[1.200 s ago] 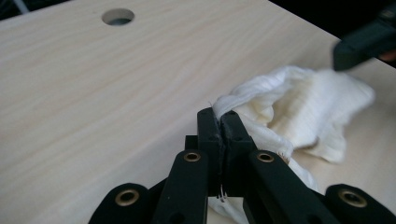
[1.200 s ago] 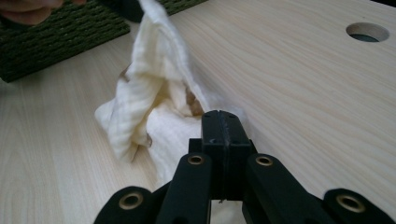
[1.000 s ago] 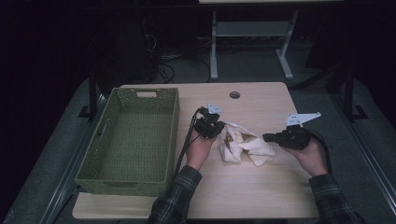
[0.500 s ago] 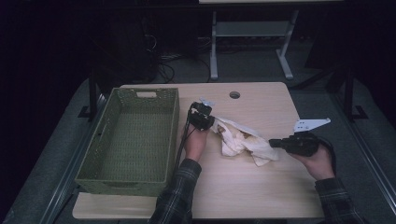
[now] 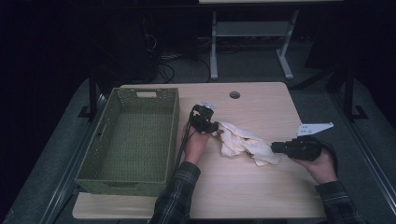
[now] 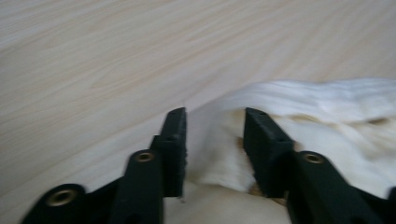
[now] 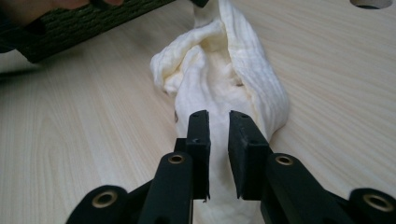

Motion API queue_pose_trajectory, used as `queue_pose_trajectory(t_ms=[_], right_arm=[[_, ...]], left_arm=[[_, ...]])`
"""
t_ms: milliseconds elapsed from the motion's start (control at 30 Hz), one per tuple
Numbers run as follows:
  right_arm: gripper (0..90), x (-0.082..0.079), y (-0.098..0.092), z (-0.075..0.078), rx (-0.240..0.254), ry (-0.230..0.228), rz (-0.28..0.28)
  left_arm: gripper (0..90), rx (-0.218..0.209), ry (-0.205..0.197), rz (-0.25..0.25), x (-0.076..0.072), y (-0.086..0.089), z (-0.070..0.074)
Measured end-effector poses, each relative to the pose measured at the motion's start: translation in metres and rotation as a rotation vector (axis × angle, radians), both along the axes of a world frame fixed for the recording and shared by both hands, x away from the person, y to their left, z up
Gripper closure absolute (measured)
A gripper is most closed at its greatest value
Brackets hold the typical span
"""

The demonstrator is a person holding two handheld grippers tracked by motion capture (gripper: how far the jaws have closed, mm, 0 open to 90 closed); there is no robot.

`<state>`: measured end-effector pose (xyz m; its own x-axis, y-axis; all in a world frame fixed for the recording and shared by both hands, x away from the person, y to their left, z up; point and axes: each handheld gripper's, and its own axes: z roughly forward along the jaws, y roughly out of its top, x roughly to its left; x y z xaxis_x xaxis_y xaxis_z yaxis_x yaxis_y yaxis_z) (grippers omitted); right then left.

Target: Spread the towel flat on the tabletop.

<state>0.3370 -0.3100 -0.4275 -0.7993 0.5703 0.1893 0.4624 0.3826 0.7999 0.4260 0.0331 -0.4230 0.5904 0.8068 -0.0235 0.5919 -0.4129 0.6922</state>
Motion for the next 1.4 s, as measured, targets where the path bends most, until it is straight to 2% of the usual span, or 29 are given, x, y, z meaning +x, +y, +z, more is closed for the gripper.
queue_pose_trajectory(t_ms=[133,233,300,400,533,700,733,833,900,967,1067,1200,1400], right_arm=[[75.0,0.007,0.0,0.003,0.006,-0.007,-0.022],[75.0,0.015,0.003,0.003,0.002,-0.007,-0.035],[75.0,0.021,0.005,0.002,0.0,-0.006,-0.042],[75.0,0.03,0.007,0.0,-0.003,0.001,-0.056],[74.4,0.034,0.008,-0.004,-0.017,0.021,-0.063],[73.8,0.029,0.004,-0.008,-0.03,0.038,-0.065],[73.6,0.028,0.003,-0.01,-0.037,0.044,-0.067],[74.8,0.029,0.002,-0.016,-0.057,0.066,-0.068],[79.9,0.029,0.003,-0.019,-0.068,0.081,-0.065],[85.8,0.029,0.004,-0.02,-0.077,0.074,-0.055],[88.0,0.028,0.004,-0.018,-0.078,0.065,-0.054],[88.4,0.028,0.003,-0.012,-0.072,0.041,-0.058],[88.7,0.033,-0.004,0.005,-0.072,-0.017,-0.089]], left_arm=[[48.1,-0.02,-0.008,-0.062,-0.017,-0.005,0.006],[47.2,-0.051,-0.016,-0.114,-0.031,-0.009,0.007],[47.0,-0.067,-0.007,-0.148,-0.04,-0.014,0.006],[45.8,-0.067,-0.007,-0.198,-0.051,-0.02,0.003],[44.9,-0.077,-0.01,-0.222,-0.066,-0.027,-0.005],[45.1,-0.054,-0.018,-0.233,-0.079,-0.033,-0.018],[45.2,-0.036,-0.021,-0.232,-0.08,-0.035,-0.021],[50.4,0.0,-0.035,-0.22,-0.08,-0.038,-0.027],[59.3,0.002,-0.039,-0.206,-0.079,-0.037,-0.03],[69.8,-0.011,-0.03,-0.205,-0.077,-0.035,-0.031],[85.0,-0.025,-0.026,-0.209,-0.075,-0.031,-0.03],[87.9,-0.06,-0.025,-0.204,-0.076,-0.024,-0.024],[88.2,-0.103,-0.061,-0.188,-0.08,-0.011,-0.003]])
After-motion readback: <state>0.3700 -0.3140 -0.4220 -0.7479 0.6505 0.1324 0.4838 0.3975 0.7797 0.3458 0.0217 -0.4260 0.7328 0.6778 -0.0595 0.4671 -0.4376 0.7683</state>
